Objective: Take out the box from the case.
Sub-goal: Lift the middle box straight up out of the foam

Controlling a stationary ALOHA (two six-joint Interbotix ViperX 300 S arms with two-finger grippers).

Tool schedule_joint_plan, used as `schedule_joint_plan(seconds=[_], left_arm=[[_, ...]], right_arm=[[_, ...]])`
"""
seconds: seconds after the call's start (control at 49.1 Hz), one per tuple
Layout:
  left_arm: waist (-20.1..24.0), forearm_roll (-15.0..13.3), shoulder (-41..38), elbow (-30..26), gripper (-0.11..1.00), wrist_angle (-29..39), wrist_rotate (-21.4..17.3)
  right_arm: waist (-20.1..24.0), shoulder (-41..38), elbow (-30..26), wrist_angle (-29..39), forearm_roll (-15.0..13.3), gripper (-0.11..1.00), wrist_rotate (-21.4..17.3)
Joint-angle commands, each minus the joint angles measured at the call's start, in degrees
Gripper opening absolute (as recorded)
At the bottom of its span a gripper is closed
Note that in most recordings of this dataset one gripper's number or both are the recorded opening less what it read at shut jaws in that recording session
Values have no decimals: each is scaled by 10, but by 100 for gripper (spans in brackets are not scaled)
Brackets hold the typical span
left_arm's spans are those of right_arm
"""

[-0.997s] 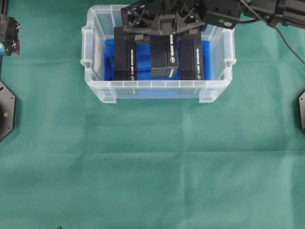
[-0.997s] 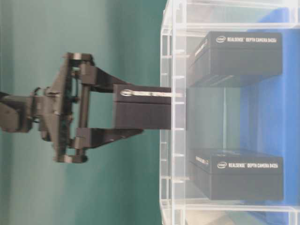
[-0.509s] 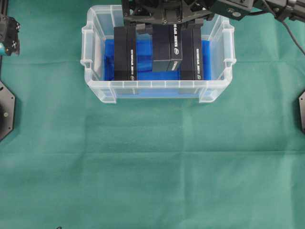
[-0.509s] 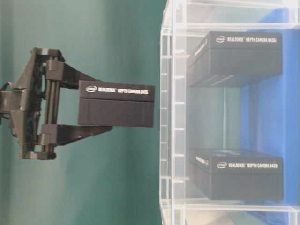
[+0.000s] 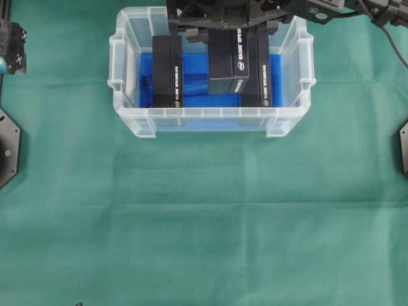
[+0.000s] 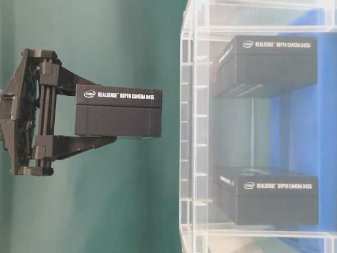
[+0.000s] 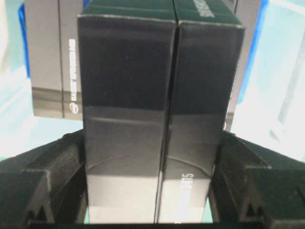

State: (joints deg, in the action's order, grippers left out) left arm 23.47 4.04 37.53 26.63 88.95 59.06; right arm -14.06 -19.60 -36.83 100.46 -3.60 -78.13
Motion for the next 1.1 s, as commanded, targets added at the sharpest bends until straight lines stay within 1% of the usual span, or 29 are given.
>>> schedule_joint_plan(seconds=[0.0,0.753,0.916,1.079], left_arm=[[1,1,2,-11,98,0,1],[2,1,2,-10,98,0,1],[1,1,2,-10,98,0,2],[1,1,2,-10,98,0,1]], right_arm=[[0,32,-19,-1,-3,66,1],[0,32,-19,-10,-4,66,0],[0,32,-19,-10,-17,66,-10],[0,32,-19,-10,-17,66,-10]])
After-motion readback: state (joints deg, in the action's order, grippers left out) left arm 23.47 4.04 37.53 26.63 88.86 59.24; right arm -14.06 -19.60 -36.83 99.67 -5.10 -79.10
